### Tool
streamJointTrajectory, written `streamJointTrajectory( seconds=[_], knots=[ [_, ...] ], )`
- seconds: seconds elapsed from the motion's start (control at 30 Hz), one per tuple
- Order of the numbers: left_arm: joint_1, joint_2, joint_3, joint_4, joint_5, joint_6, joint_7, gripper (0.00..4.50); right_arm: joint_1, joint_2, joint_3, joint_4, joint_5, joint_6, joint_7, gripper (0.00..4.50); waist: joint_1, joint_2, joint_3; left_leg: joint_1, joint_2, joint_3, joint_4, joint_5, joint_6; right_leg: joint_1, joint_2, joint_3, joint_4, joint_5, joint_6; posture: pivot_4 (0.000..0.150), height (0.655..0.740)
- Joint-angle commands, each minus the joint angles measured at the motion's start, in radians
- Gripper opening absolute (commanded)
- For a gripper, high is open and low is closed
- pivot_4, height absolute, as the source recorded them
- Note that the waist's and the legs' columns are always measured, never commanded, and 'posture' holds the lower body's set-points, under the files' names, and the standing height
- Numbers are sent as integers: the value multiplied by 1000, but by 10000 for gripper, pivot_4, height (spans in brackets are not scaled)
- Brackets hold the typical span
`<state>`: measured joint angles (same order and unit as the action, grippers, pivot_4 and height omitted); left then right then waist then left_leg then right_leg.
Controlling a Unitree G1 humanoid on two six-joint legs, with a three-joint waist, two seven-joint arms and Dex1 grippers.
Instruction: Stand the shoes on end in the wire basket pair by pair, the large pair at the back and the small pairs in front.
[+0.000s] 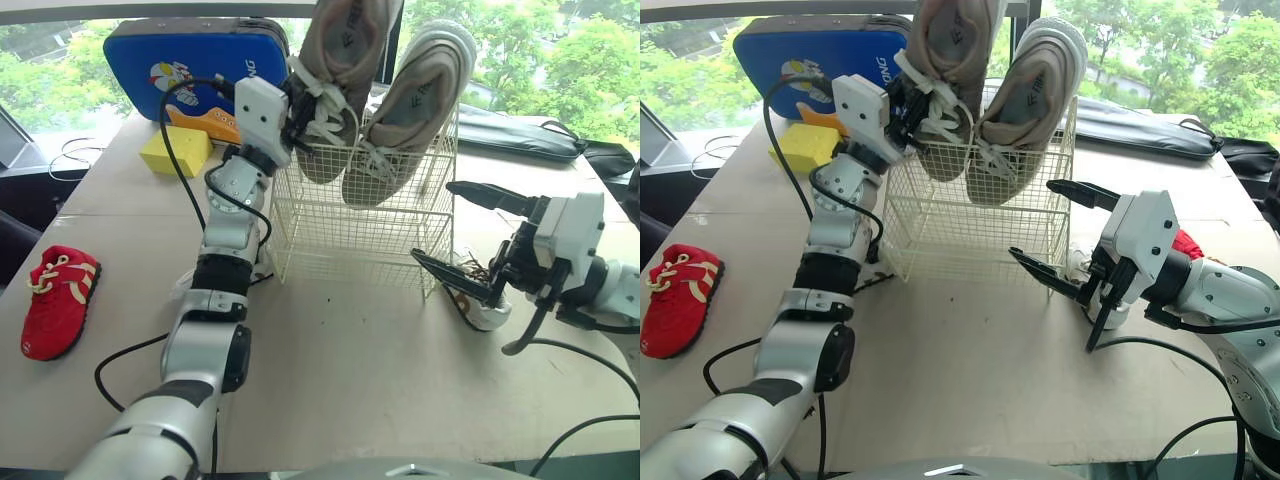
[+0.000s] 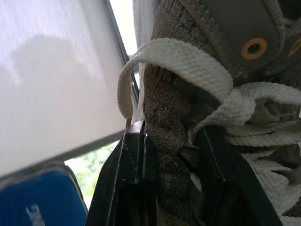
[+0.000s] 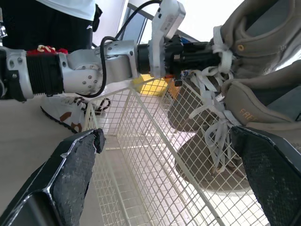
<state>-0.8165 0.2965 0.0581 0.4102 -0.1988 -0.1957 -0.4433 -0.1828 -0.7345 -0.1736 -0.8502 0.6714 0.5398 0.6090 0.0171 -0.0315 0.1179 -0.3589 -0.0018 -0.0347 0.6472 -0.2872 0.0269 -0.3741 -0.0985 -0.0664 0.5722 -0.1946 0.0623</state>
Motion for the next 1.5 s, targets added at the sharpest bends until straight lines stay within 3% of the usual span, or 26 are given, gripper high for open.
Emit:
streamJointTrajectory(
  seconds=[0.03,0.2,0.33,0.37,0.4,0.43,0.57,0.8,1.0,1.03,1.13,1.27,1.33,1.5],
  knots=[
    [45,-47,-3,-83,-58,184,16,7719,-11,-6,-29,-25,10,-9,-15,45000,4,1,-1,0,0,0,1,0,0,0,0,0,0,0,0,1500,7400],
    [112,-38,-42,-127,3,260,14,7719,-16,-2,-25,-26,15,-1,-34,45000,5,3,-6,0,-3,0,2,-1,2,2,0,0,0,0,-1,1500,7400],
    [154,-43,10,-175,-80,372,-13,7719,-15,-4,-22,-24,13,6,-52,45000,3,7,-11,2,-3,0,2,-1,1,3,0,0,-1,0,-1,1500,7400],
    [162,-43,24,-202,-112,402,-22,17683,-13,-5,-21,-26,12,7,-55,45000,1,9,-11,3,-3,0,2,-2,3,4,0,1,-1,0,0,1500,7400],
    [169,-43,46,-240,-151,442,-19,19487,-11,-6,-20,-26,15,10,-57,45000,-1,10,-12,4,-3,0,1,-2,3,4,0,1,-1,-1,0,1500,7400],
    [178,-37,65,-284,-194,491,-22,26383,-9,-7,-20,-27,18,13,-59,45000,-1,10,-12,5,-3,0,1,-2,3,5,0,1,-1,-2,3,1500,7400],
    [239,18,130,-483,-329,673,-8,41243,1,-12,-33,-27,32,28,-65,45000,-8,11,-11,6,0,0,1,-2,3,5,0,2,0,-4,3,1500,7400],
    [355,207,258,-799,-577,953,-23,41243,22,-18,-66,-5,89,90,-93,45000,-4,9,-1,6,3,2,0,-3,3,4,3,4,0,-5,0,1500,7400],
    [513,408,316,-916,-749,1066,-207,41243,33,-21,-89,5,126,130,-118,45000,-2,8,2,1,1,2,0,-2,2,-1,3,9,-1,-3,-4,1500,7400],
    [534,430,314,-937,-768,1072,-229,43218,43,-26,-97,9,124,134,-117,45000,-2,8,2,0,1,2,0,-2,2,-2,3,9,-1,-3,-4,1500,7400],
    [579,489,332,-976,-866,1142,-237,43218,44,-25,-110,20,109,138,-142,45000,1,8,2,-1,1,2,0,-2,2,-2,4,9,-1,-4,-4,1500,7400],
    [646,604,298,-1019,-935,1185,-379,43218,66,-12,-100,-11,74,146,-209,45000,-4,9,3,0,2,2,0,-3,2,-3,5,10,-1,-5,-1,1500,7400],
    [631,618,260,-1030,-940,1179,-393,43218,105,-8,-135,-29,86,149,-220,45000,-1,10,4,0,3,2,-1,-3,2,-3,7,11,-1,-6,-2,1500,7400],
    [480,585,168,-995,-979,1173,-415,43218,398,-14,-316,-99,75,184,-189,45000,29,9,3,-3,2,0,0,-3,3,-3,10,15,-3,-6,-3,1500,7400]
  ],
)
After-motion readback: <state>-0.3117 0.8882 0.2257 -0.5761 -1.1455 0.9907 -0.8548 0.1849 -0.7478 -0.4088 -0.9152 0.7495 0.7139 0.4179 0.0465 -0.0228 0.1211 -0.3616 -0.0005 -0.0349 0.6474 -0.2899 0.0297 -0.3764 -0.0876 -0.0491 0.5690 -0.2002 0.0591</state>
